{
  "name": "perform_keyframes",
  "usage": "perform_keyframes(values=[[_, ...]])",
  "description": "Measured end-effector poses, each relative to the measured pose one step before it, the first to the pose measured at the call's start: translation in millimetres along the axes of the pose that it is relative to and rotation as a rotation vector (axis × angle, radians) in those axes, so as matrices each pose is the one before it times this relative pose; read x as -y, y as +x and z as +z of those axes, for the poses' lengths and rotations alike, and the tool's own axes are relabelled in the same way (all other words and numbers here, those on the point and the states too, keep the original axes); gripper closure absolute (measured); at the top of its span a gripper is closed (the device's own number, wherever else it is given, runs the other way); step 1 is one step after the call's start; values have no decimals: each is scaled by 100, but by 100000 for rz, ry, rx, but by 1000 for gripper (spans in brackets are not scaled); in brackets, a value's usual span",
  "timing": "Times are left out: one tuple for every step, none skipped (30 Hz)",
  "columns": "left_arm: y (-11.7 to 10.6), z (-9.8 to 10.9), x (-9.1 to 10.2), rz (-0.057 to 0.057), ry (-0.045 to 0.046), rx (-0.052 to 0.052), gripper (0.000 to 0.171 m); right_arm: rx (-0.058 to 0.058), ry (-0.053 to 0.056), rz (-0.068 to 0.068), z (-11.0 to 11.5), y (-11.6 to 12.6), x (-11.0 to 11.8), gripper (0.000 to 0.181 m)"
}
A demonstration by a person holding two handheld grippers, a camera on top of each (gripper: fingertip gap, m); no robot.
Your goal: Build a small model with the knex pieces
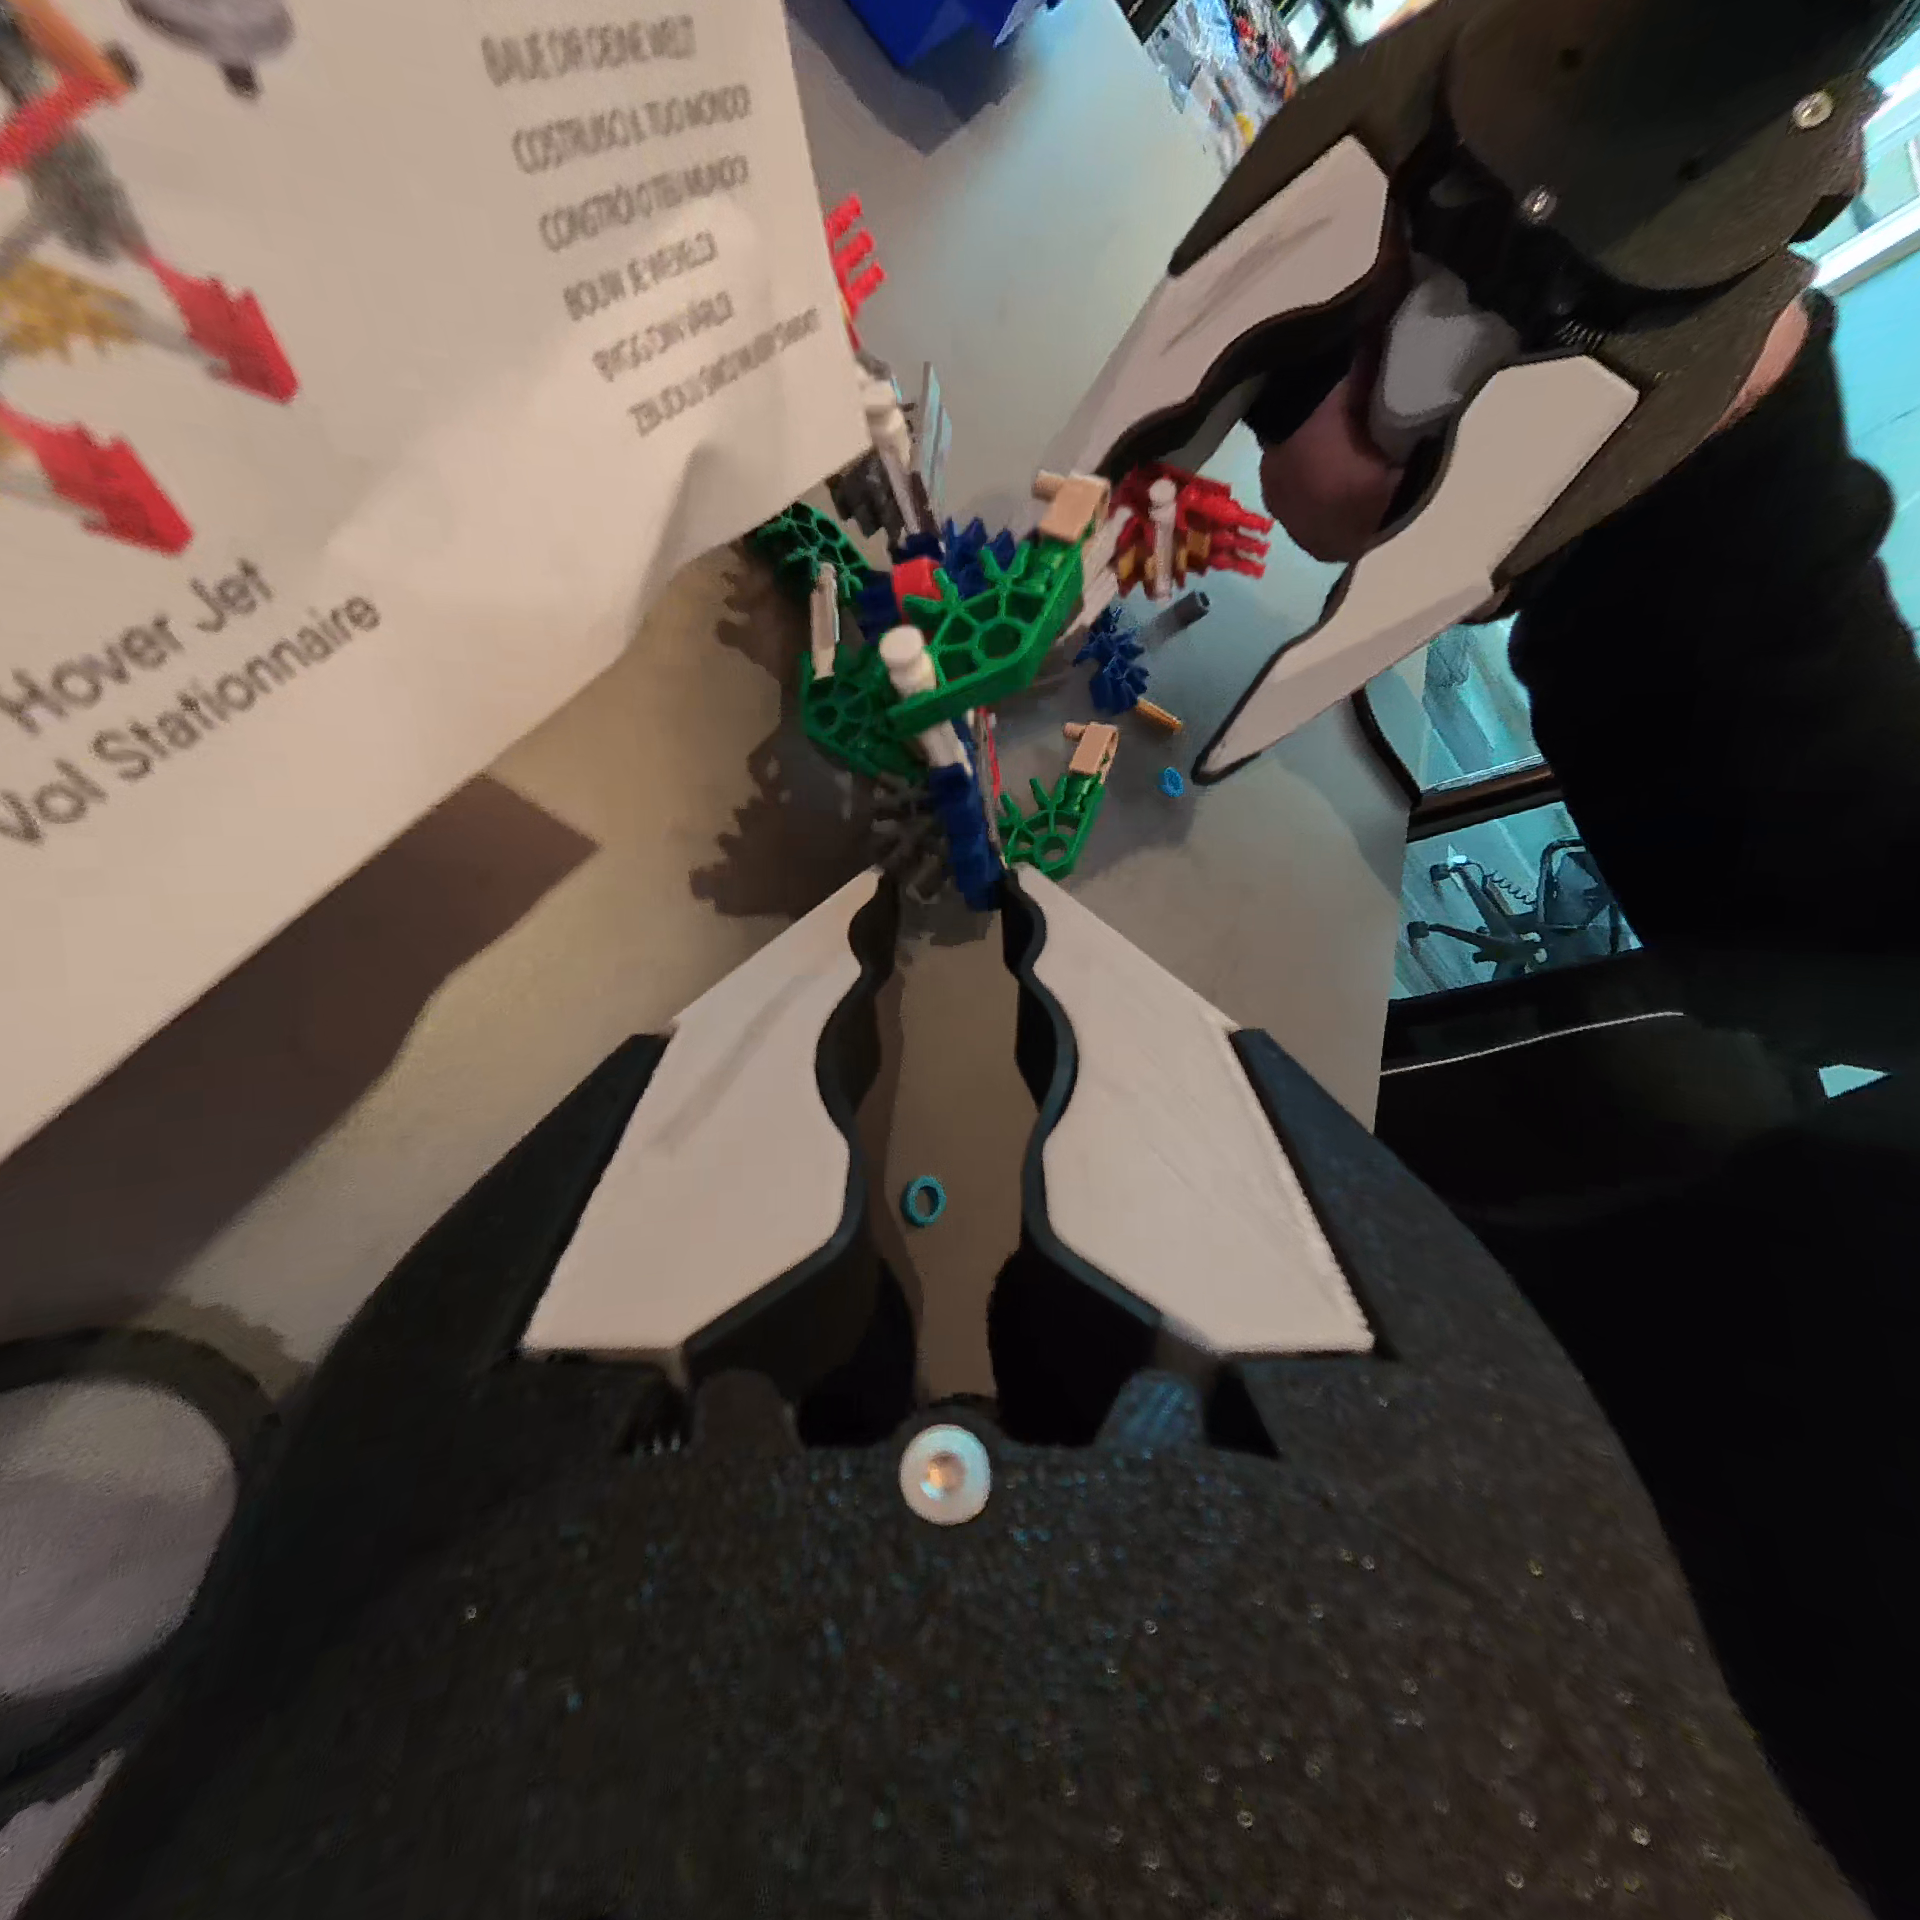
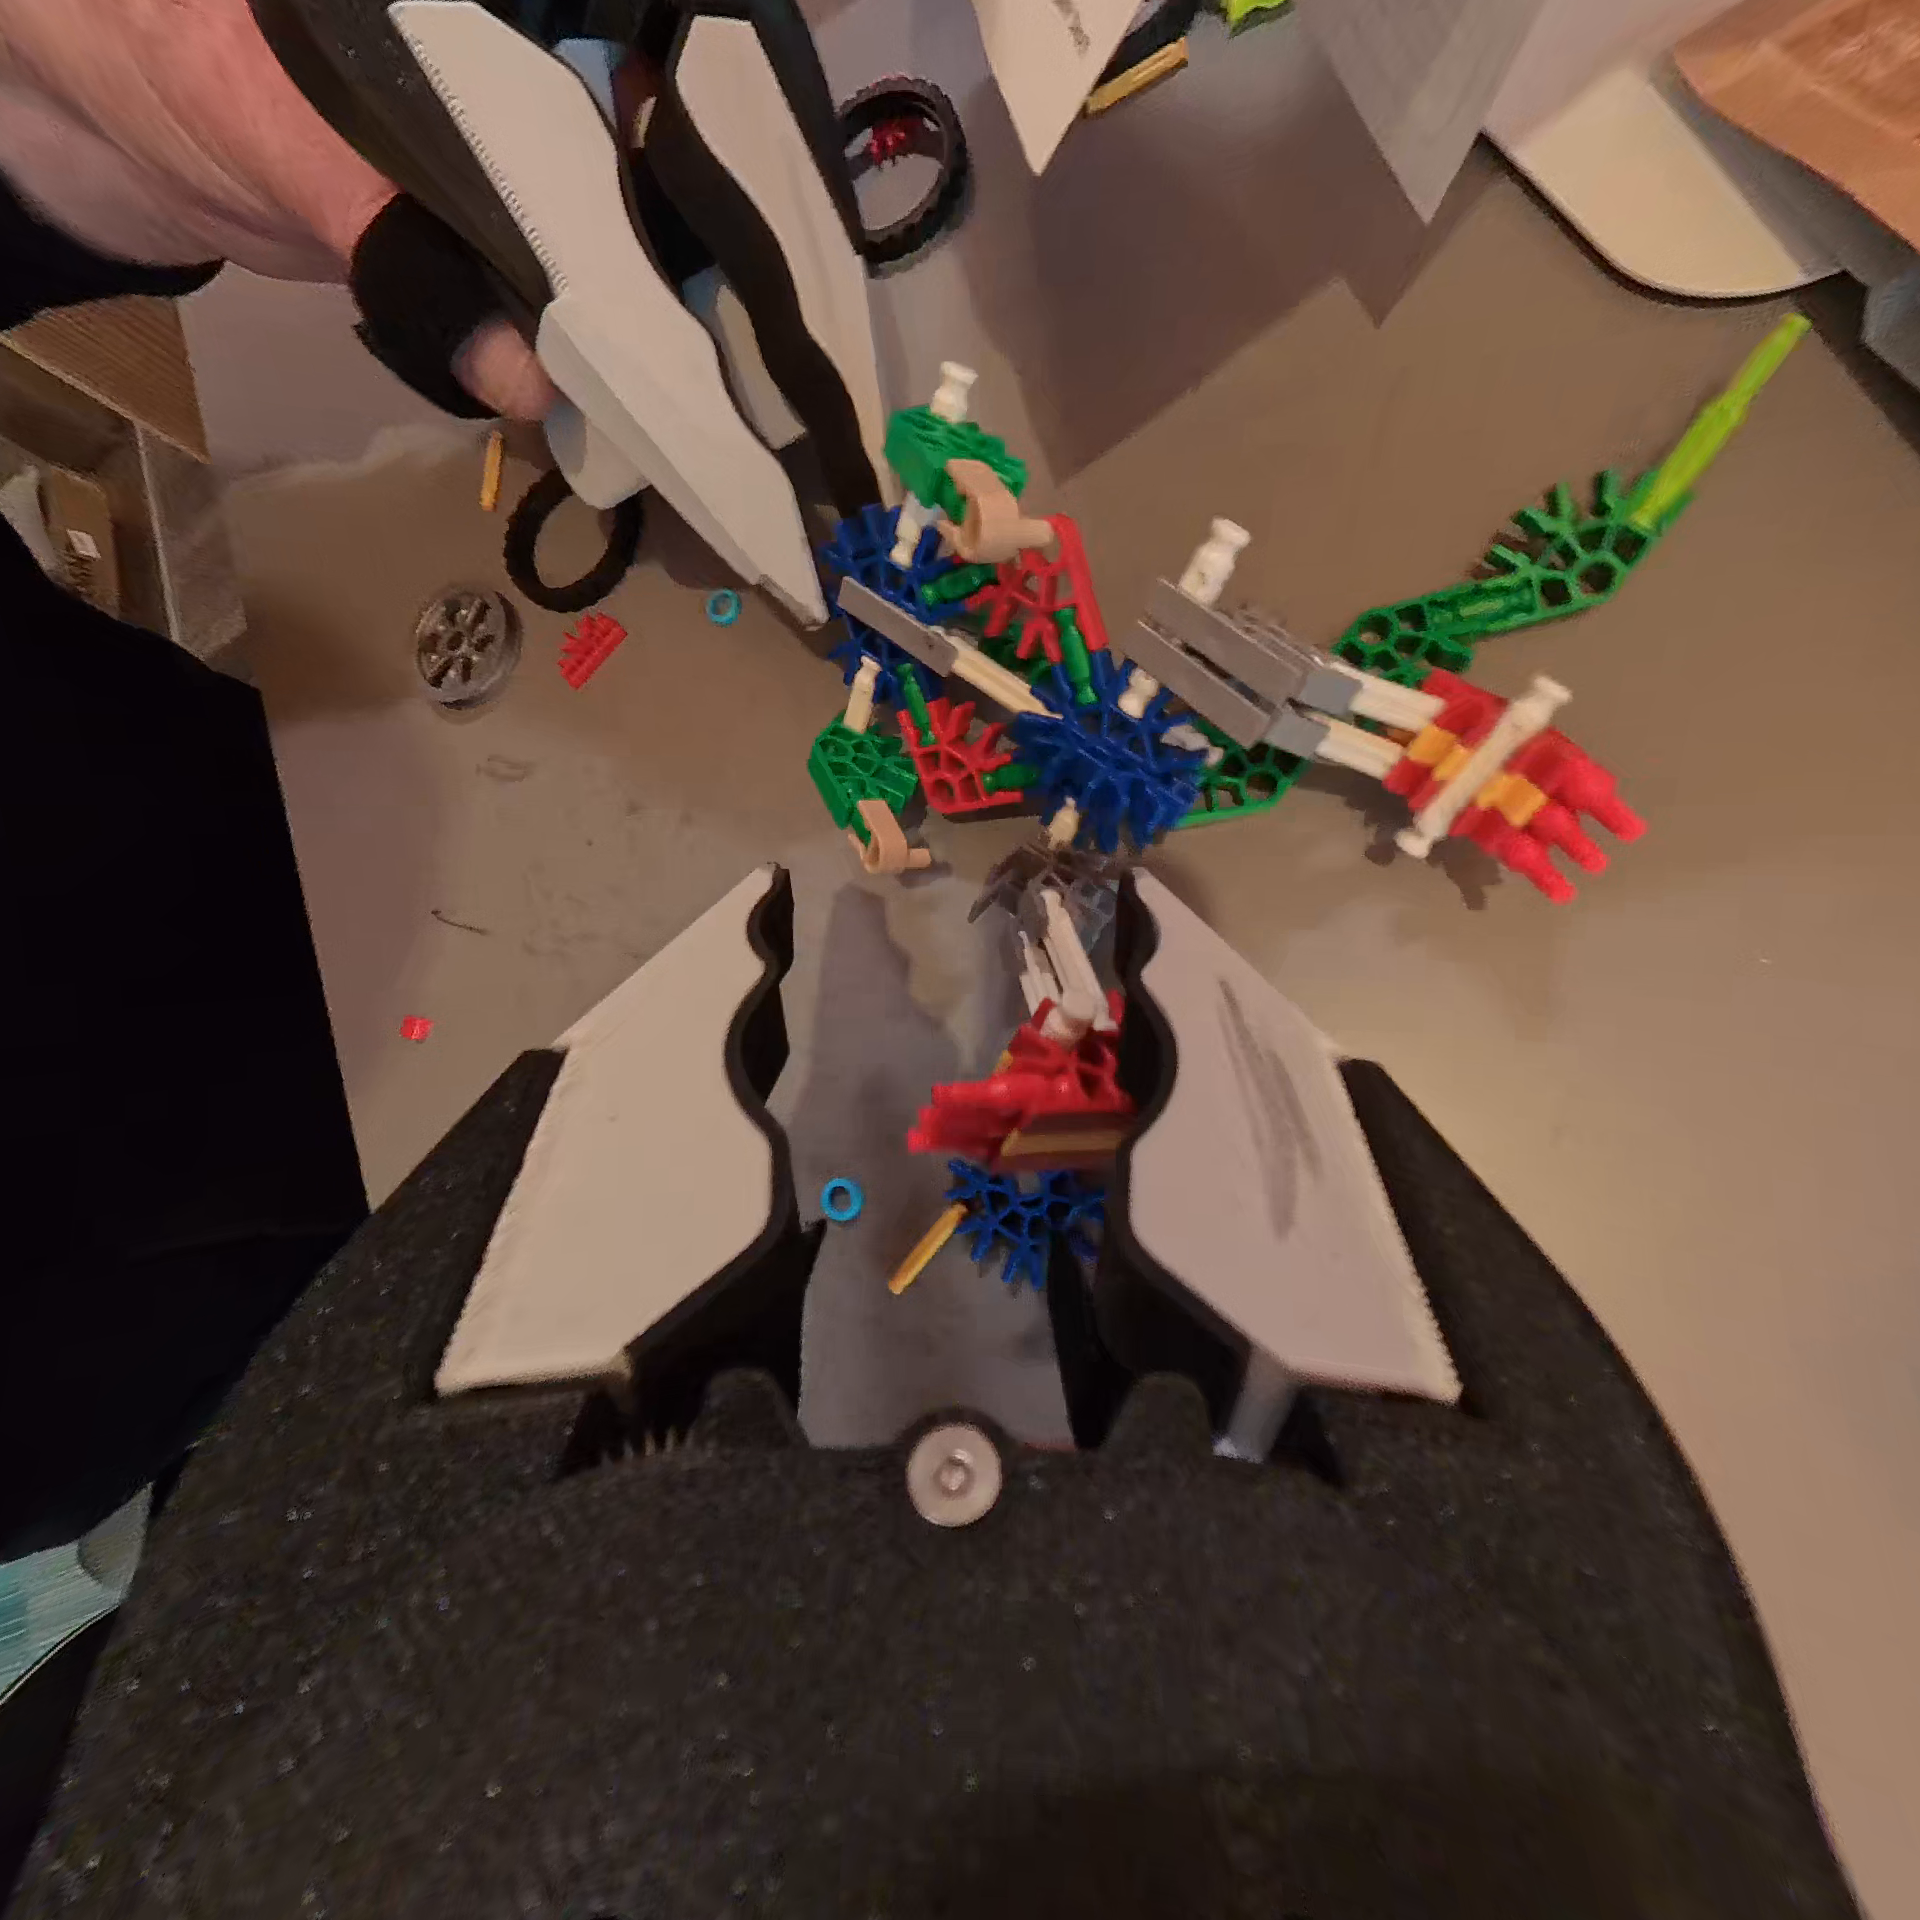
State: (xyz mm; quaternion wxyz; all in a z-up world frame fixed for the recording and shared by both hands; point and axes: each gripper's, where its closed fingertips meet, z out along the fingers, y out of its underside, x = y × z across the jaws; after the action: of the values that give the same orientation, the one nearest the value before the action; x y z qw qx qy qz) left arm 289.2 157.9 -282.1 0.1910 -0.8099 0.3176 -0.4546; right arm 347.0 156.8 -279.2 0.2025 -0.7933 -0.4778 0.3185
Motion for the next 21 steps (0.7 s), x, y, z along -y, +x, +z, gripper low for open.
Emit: perform_keyframes(values=[[-187, -201, 168, 93, 511, 720, 155, 1901, 532, 471, 96, -395, 18, 119], [-366, -253, 127, 137, 83, 1472, 159, 2010, 455, 133, 85, -435, -28, 119], [-213, -282, 216, -29, 594, 119, 159, 1673, 583, -199, 42, -395, 5, 119], [-315, -276, 346, -469, 1324, 717, 160, 665, 663, -134, -57, -202, 10, 119], [-364, -205, 320, 214, 736, 1261, 161, 180, 979, 119, -194, -77, 54, 117], [-353, -123, 162, 784, -630, 1245, 161, -324, 1780, 371, -336, 97, 187, 117], [-391, -104, 179, 807, -487, 1686, 161, -1041, 2682, 256, -434, 261, 345, 117], [-336, -96, 220, 200, 204, 1452, 162, -869, 3006, 335, -482, 295, 429, 118], [-197, -121, 320, -491, 1337, 758, 162, -729, 2216, 746, -463, 338, 345, 118], [-105, -80, 138, -841, 746, 229, 159, -2182, 1364, 237, -408, 576, 279, 120], [-28, -46, 49, -686, 975, -56, 158, -3100, 1170, -713, -333, 701, 311, 123], [33, 17, -101, -885, 535, -429, 157, -3027, 1381, -1290, -238, 673, 418, 126], [87, 60, -201, -929, 192, -689, 154, -3045, 1455, -1872, -132, 667, 501, 126], [76, 92, -185, -535, 284, -554, 151, -2120, 506, -2415, 22, 507, 405, 129], [56, 118, -180, -397, 126, -332, 150, -1068, -1127, -2681, 209, 344, 205, 129], [22, 118, -129, -494, -1, -144, 150, -2105, -2345, -3245, 338, 506, 77, 129], [20, 111, -40, -286, 72, 61, 149, -2514, -3206, -4014, 411, 526, -37, 129], [-47, 111, 13, 157, 1, 612, 148, -807, -3833, -4145, 493, 247, -134, 129], [-106, 126, -63, 558, -691, 983, 147, 44, -3713, -3620, 538, 120, -145, 129], [-51, 125, -47, 811, -714, 832, 146, -145, -3365, -2643, 555, 185, -139, 129], [7, 89, 22, 556, -108, 416, 145, 422, -3301, -1616, 525, 183, -216, 129]])
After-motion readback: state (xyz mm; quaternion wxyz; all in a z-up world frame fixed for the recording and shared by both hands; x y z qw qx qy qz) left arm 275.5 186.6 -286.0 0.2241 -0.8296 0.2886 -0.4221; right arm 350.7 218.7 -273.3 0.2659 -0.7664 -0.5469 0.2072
